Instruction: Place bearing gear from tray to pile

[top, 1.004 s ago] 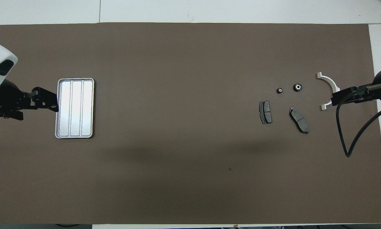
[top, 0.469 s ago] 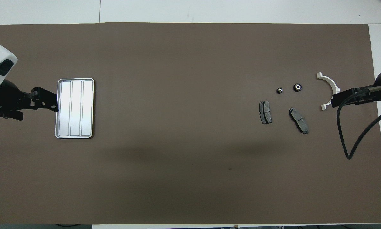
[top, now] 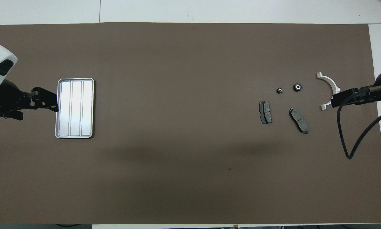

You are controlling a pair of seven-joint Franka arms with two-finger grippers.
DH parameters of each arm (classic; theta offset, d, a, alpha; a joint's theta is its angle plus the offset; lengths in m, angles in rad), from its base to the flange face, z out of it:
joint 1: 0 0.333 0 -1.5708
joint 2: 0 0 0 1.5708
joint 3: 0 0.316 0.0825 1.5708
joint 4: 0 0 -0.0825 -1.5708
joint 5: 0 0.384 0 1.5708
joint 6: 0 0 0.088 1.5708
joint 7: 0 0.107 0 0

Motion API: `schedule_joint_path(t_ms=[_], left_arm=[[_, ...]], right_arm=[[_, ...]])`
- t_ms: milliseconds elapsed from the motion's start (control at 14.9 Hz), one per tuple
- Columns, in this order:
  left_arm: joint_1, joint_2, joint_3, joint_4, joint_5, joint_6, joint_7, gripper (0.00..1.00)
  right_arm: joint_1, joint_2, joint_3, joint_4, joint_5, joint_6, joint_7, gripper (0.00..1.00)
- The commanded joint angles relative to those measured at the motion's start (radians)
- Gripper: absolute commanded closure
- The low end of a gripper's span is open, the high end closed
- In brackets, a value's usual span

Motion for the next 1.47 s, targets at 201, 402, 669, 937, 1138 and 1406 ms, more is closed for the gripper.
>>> schedule_joint_path(t_ms=[201,402,669,937,1138,1406], left_arm=[[-0.004,-0.008,0.005,-0.003,0.018,0.005,-0.002,0.0],[-0.004,-0.008,0.005,-0.003,0.018,0.005,-0.002,0.0],[-0.004,-0.008,0.005,-0.003,0.018,0.005,-0.002,0.0],[-0.004,-0.008,0.005,-0.003,0.018,0.005,-0.002,0.0],[-0.004,-0.008,0.005,-0.003,0.018,0.005,-0.002,0.0],[-0.004,-0.008,0.005,-0.003,0.018,0.005,-0.002,0.0]], right_arm=[[-0.024,-0.019,0.005,-0.012,0.011,-0.012,0.016,0.0],[-0.024,-0.019,0.005,-0.012,0.001,-0.012,0.017,0.0],[-0.024,-0.02,0.003,-0.012,-0.003,-0.012,0.017,0.0],[-0.024,-0.02,0.003,-0.012,-0.003,-0.012,0.017,0.0],[-0.026,-0.02,0.003,-0.014,-0.003,-0.012,0.017,0.0],[-0.026,-0.023,0.003,-0.015,-0.003,-0.014,0.017,0.0]])
